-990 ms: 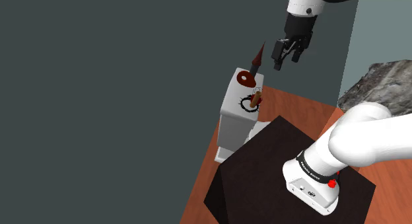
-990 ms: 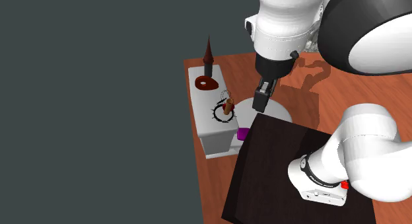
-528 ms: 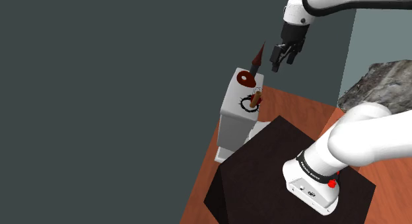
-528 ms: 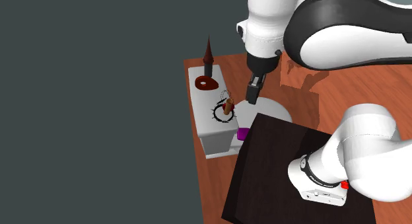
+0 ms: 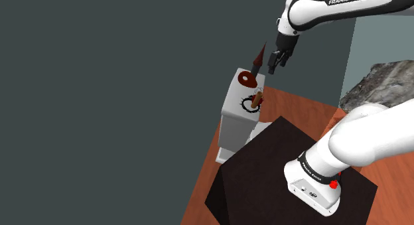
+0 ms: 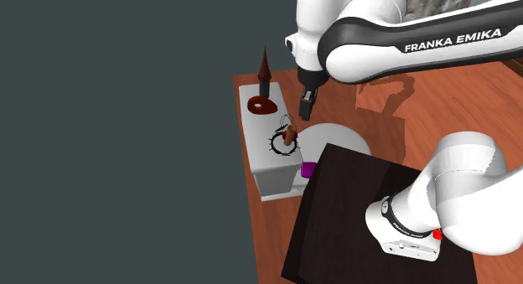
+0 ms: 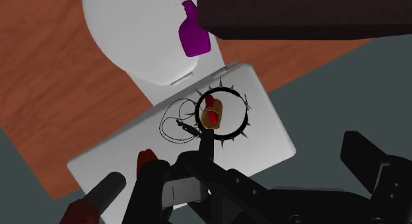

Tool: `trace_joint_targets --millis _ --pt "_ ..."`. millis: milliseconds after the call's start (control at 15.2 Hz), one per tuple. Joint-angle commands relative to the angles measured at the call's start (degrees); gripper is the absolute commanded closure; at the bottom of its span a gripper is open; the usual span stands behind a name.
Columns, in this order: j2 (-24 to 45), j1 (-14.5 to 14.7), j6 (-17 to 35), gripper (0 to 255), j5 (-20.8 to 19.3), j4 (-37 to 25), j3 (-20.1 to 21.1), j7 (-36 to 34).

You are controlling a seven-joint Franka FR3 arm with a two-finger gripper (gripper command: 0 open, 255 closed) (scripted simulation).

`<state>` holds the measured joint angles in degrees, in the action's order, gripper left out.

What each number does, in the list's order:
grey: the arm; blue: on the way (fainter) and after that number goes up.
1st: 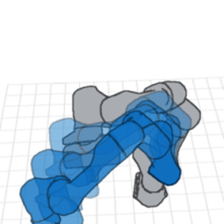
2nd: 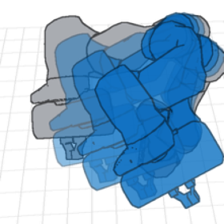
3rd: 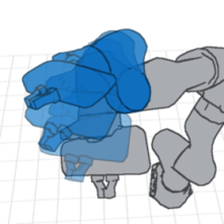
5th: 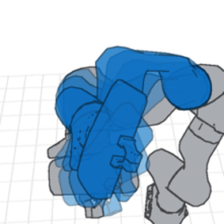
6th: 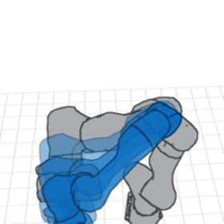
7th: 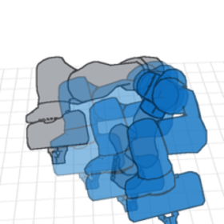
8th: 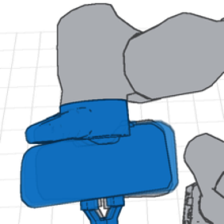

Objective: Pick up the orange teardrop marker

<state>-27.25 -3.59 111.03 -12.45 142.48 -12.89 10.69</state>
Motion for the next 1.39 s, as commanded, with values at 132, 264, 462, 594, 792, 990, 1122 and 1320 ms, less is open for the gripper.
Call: trace_joint_targets --millis 132,264,462,594,792,990,1122,1320 --pt "7.7 -0.1 6.7 0 -0.1 -2.3 -4.0 6.4" --pt "11.9 0.0 9.9 0 0.7 -3.9 -5.9 9.8" --pt "18.7 0.1 14.1 0 2.8 -7.0 -8.3 15.3" --pt "23.4 0.1 16.6 0 5.0 -9.4 -9.6 19.3" --pt "30.7 -0.6 19.6 0 9.1 -13.8 -10.5 25.5" --pt "38.0 -2.0 21.6 0 13.7 -18.9 -10.4 31.7" --pt "42.7 -3.5 22.3 0 16.5 -22.7 -9.7 35.5" --pt "49.8 -6.1 22.8 0 20.2 -29.1 -8.0 40.4"
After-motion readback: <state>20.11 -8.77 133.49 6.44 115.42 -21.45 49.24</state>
